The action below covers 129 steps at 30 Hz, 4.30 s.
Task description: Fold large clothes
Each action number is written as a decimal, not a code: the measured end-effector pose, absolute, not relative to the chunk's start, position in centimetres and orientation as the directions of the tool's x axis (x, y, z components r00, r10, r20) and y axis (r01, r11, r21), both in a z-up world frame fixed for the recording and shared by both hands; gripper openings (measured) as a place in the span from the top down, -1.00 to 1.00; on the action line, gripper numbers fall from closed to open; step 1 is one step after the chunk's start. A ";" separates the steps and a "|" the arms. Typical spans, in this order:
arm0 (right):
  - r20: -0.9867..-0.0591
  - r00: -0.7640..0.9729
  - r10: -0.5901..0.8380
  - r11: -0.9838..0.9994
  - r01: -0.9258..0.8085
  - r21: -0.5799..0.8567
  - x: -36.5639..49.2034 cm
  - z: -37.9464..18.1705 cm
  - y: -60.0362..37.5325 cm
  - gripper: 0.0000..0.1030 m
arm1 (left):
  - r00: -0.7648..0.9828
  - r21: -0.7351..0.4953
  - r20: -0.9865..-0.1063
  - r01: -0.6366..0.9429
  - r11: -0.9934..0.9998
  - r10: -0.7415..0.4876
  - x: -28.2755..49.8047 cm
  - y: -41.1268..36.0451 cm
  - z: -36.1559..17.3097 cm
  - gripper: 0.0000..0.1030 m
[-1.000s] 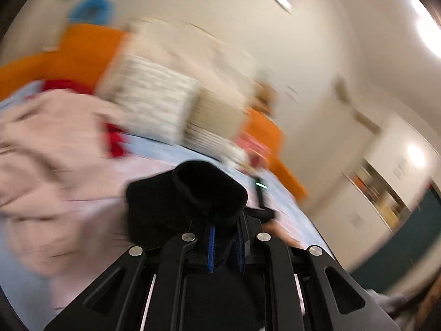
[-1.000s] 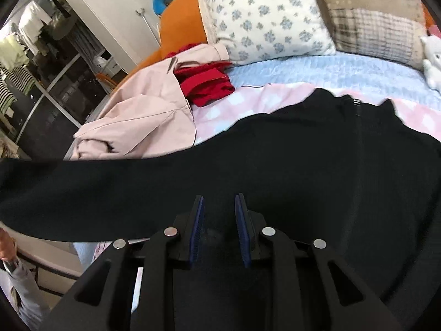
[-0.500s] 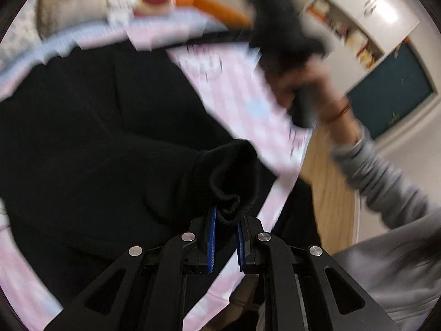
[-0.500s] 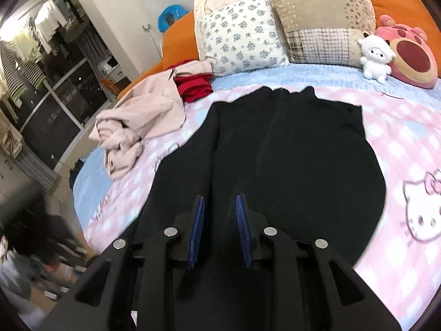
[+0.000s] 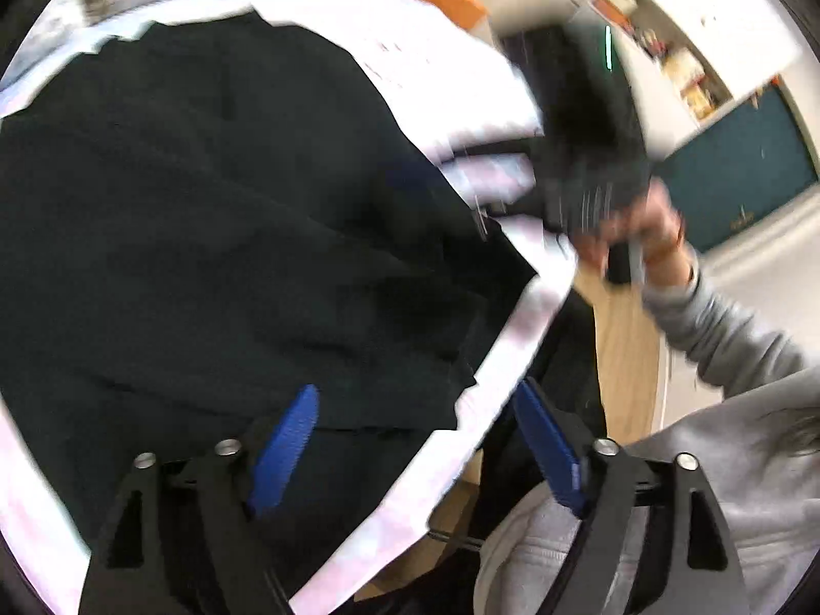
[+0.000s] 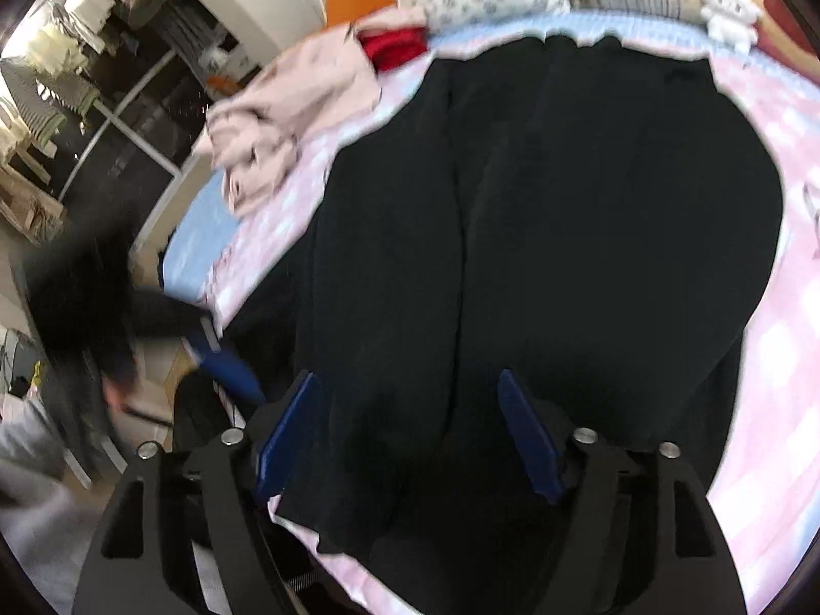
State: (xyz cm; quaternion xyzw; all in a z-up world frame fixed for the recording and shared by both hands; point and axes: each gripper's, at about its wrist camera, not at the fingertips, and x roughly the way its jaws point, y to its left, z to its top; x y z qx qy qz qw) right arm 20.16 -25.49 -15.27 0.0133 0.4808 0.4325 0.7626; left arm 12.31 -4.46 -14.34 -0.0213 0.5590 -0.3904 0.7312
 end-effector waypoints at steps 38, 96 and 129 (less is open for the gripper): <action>-0.521 0.021 0.853 0.434 -0.581 0.689 16.3 -18.7 -24.5 0.90 | 0.545 -0.643 -0.707 -0.229 0.731 -0.451 36.1 25.1 -23.0 0.73; -0.670 0.389 0.633 0.473 -0.879 -0.064 6.6 -17.6 0.8 -0.49 | 0.433 -0.614 -0.751 -0.181 0.768 -0.499 11.3 25.9 -23.7 -0.64; -0.497 0.231 0.836 0.421 -0.852 0.311 11.3 -20.2 -4.1 0.76 | 0.434 -0.466 -0.840 -0.274 0.841 -0.324 33.0 24.1 -24.2 -0.60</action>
